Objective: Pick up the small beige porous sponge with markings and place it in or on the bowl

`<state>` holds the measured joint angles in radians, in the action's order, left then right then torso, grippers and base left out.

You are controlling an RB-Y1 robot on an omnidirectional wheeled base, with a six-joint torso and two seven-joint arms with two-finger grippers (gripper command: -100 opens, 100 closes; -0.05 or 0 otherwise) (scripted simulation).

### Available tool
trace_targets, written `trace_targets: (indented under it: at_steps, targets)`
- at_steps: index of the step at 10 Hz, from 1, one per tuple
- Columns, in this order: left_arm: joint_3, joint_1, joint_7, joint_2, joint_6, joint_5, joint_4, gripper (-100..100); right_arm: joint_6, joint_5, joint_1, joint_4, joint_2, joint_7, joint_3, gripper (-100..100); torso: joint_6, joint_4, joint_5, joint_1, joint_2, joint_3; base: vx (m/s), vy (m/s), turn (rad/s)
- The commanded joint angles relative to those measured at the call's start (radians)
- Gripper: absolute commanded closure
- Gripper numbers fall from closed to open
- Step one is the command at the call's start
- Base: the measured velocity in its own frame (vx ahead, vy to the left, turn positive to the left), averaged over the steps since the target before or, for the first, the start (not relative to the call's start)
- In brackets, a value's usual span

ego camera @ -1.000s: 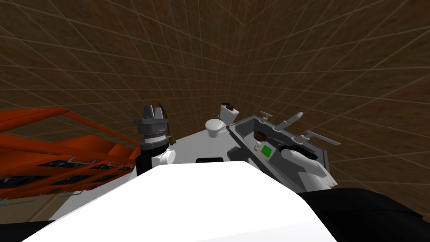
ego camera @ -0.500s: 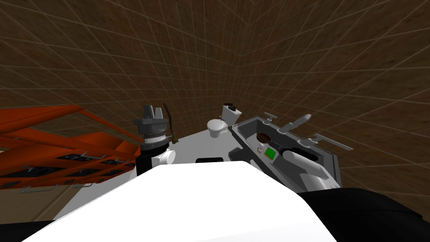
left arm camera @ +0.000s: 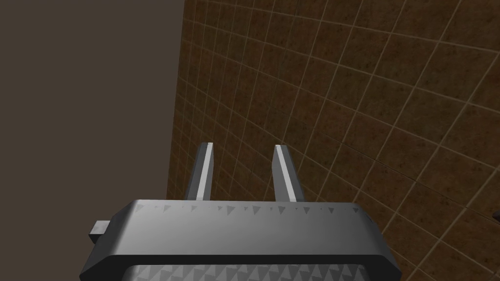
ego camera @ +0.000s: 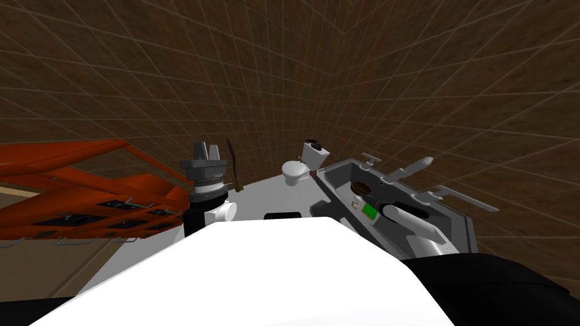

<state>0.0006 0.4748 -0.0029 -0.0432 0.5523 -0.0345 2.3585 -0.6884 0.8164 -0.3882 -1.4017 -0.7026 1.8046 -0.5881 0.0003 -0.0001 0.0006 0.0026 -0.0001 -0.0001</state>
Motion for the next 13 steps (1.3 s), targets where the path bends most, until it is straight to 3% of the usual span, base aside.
trace_targets:
  at_steps: [1, 2, 7, 8, 9, 10, 13]
  targets:
    - [0.0, 0.0, 0.0, 0.0, 0.0, 0.0, 0.0, 0, -0.043, 0.022, -0.004, 0.039, -0.002, 0.05, 0.004, -100, 0.0, 0.0, 0.0, 0.0, 0.0, 0.0, 0.014, 0.044, 0.088]
    - [0.0, 0.0, 0.0, 0.0, 0.0, 0.0, 0.0, 0, -0.043, 0.022, -0.004, 0.039, -0.002, 0.06, 0.004, -100, 0.0, 0.0, 0.0, 0.001, 0.0, 0.0, 0.014, 0.029, 0.014]
    - [0.0, 0.0, 0.0, 0.0, 0.0, 0.0, 0.0, 0, -0.135, 0.059, -0.016, 0.115, 0.008, 0.169, 0.025, -100, 0.0, 0.0, 0.0, 0.0, -0.001, -0.001, 0.017, 0.029, 0.071]
    - [0.0, 0.0, 0.0, 0.0, 0.0, 0.0, 0.0, 0, -0.118, 0.068, -0.004, 0.128, -0.004, 0.145, 0.021, -100, 0.0, 0.0, -0.001, -0.001, -0.001, 0.0, 0.006, 0.007, 0.008]
    - [0.0, 0.0, 0.0, 0.0, 0.0, 0.0, 0.0, 0, -0.119, 0.071, -0.003, 0.133, -0.005, 0.143, 0.021, 0, 0.001, 0.0, -0.002, -0.003, 0.0, 0.0, 0.0, 0.0, 0.0]
    - [0.0, 0.0, 0.0, 0.0, 0.0, 0.0, 0.0, 0, -0.122, 0.07, 0.024, 0.17, -0.004, 0.102, 0.002, -100, 0.001, 0.0, -0.002, -0.003, 0.0, 0.0, 0.013, 0.013, -0.045]
    - [0.0, 0.0, 0.0, 0.0, 0.0, 0.0, 0.0, 0, -0.127, 0.068, 0.079, 0.246, -0.003, 0.023, -0.035, -100, 0.001, -0.001, -0.002, -0.003, -0.001, -0.001, 0.025, 0.021, -0.042]
